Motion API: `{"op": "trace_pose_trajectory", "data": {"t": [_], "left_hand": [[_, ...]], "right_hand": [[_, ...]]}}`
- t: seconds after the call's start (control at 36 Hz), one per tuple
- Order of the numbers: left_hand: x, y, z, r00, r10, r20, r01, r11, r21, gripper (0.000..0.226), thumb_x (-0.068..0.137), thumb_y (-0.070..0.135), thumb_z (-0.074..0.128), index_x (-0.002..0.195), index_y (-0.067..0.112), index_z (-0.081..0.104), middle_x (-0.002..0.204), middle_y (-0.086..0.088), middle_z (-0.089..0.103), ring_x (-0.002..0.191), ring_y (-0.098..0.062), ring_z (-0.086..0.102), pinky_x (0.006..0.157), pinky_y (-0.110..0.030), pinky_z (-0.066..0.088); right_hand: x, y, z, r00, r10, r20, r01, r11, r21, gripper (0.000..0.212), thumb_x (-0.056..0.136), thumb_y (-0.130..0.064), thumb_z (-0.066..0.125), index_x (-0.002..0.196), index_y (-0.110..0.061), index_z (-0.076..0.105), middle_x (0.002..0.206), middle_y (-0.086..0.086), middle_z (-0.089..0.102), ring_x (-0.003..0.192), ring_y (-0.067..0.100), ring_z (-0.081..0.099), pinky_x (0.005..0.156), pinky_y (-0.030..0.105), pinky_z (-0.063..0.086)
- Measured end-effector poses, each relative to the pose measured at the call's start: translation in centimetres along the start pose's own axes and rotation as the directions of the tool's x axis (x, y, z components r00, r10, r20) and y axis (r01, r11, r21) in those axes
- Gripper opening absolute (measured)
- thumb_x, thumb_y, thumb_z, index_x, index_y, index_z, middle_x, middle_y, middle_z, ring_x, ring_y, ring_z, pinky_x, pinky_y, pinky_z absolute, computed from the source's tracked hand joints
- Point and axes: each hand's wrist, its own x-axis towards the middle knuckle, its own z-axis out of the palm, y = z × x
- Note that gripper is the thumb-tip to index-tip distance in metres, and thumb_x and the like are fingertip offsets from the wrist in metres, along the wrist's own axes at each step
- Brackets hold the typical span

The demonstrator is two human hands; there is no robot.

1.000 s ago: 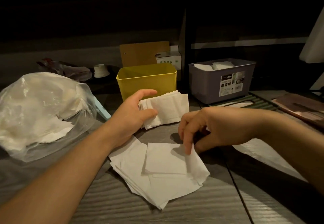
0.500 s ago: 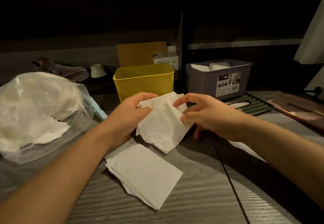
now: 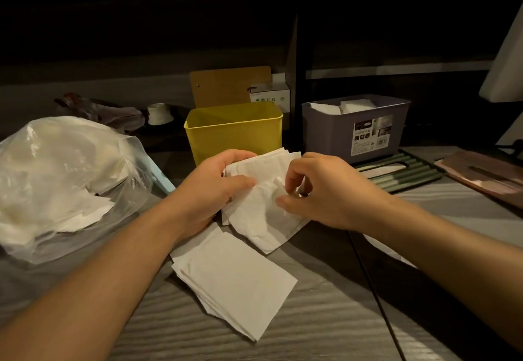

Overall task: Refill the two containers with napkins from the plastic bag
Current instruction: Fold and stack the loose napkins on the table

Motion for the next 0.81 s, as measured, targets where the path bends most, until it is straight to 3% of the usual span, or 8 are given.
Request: {"op": "trace_pose_trajectory", "data": {"t": [0.14, 0.28, 0.44, 0.67, 0.81], "left_hand": [[-0.1, 0.0, 0.0, 1.0, -0.019, -0.003, 0.019, 1.0, -0.01, 0.031, 0.095, 0.014, 0.066, 0.118, 0.034, 0.063, 0.115, 0.005, 0.067, 0.106, -0.019, 0.068, 0.085, -0.04, 0.062], [0.0, 0.1, 0.1, 1.0, -0.015, -0.008, 0.015, 1.0, -0.013, 0.029, 0.096, 0.012, 0.064, 0.116, 0.034, 0.063, 0.113, 0.006, 0.068, 0.104, -0.018, 0.068, 0.079, -0.034, 0.062], [0.0, 0.2, 0.1, 1.0, -0.027, -0.014, 0.026, 1.0, -0.016, 0.029, 0.097, 0.011, 0.064, 0.117, 0.033, 0.063, 0.112, 0.006, 0.068, 0.102, -0.017, 0.069, 0.076, -0.032, 0.062], [0.0, 0.2, 0.1, 0.999, -0.035, -0.013, 0.035, 0.999, -0.032, 0.029, 0.097, 0.011, 0.063, 0.116, 0.033, 0.063, 0.115, 0.005, 0.067, 0.105, -0.018, 0.067, 0.077, -0.031, 0.062], [0.0, 0.3, 0.2, 0.999, -0.033, -0.014, 0.033, 0.999, -0.035, 0.029, 0.098, 0.009, 0.061, 0.114, 0.032, 0.064, 0.116, 0.005, 0.067, 0.108, -0.019, 0.066, 0.083, -0.034, 0.061]], "right_hand": [[0.1, 0.4, -0.3, 1.0, -0.003, 0.008, 0.003, 1.0, 0.003, 0.01, 0.093, -0.024, 0.066, 0.086, -0.028, 0.061, 0.086, -0.013, 0.059, 0.081, 0.007, 0.058, 0.065, 0.017, 0.04], [0.0, 1.0, -0.8, 0.998, 0.055, -0.01, -0.053, 0.988, 0.145, 0.008, 0.092, -0.032, 0.067, 0.088, -0.026, 0.065, 0.078, -0.01, 0.066, 0.072, 0.005, 0.063, 0.063, 0.019, 0.051], [-0.1, 0.4, -0.1, 0.999, 0.042, 0.012, -0.042, 0.999, 0.026, 0.024, 0.085, -0.051, 0.072, 0.089, -0.029, 0.065, 0.085, -0.014, 0.06, 0.076, 0.006, 0.058, 0.064, 0.022, 0.05], [-0.1, 0.2, 0.1, 1.0, 0.008, 0.015, -0.007, 0.997, -0.083, 0.005, 0.09, -0.03, 0.07, 0.09, -0.025, 0.069, 0.09, -0.011, 0.059, 0.079, 0.007, 0.056, 0.068, 0.02, 0.046], [-0.1, -0.1, -0.7, 0.999, 0.024, 0.037, -0.025, 0.999, 0.045, 0.007, 0.092, -0.025, 0.066, 0.086, -0.024, 0.065, 0.083, -0.009, 0.063, 0.076, 0.008, 0.06, 0.064, 0.019, 0.048]]}}
